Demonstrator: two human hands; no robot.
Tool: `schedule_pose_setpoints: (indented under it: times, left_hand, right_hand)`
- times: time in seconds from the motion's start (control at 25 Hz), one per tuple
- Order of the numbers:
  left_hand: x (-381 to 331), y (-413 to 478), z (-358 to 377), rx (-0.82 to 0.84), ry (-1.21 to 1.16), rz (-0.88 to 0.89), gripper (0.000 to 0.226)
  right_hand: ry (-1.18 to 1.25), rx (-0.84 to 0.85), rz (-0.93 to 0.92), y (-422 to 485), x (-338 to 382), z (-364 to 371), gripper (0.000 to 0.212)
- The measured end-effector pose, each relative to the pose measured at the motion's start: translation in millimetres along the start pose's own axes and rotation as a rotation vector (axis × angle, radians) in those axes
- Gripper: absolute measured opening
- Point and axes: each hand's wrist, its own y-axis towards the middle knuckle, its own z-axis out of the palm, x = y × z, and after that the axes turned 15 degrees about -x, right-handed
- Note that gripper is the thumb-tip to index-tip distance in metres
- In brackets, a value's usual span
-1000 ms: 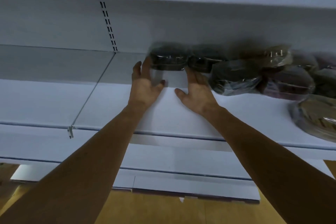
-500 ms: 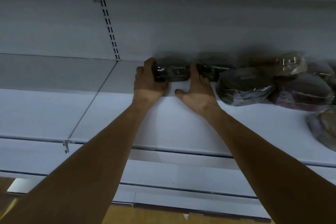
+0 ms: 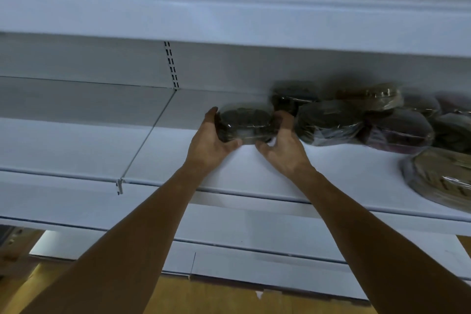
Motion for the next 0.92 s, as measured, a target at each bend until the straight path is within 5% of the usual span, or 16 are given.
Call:
schedule_pose_setpoints:
  times: [0.12,0.44,0.92]
  left_hand:
    - [-5.9,-33.6,-14.3,0.043,0.07,0.049,0.102]
    - [-41.8,-108.2,-49.7,0.096,0.081,0.123,0.087]
    - [-165.9,-172.8,-122.1,0.017,-0.048,0.416,0.079]
  right_hand:
    - [-0.036,0.044,-0.07,-29.5,1.4,-22.4,0.101]
    - [-0.241,0.158,-0.191,-92.5,13.1,-97.7,0.083]
    - [-0.304,-0.031,-0.373,-148.5,83.4,-250.3,0.079]
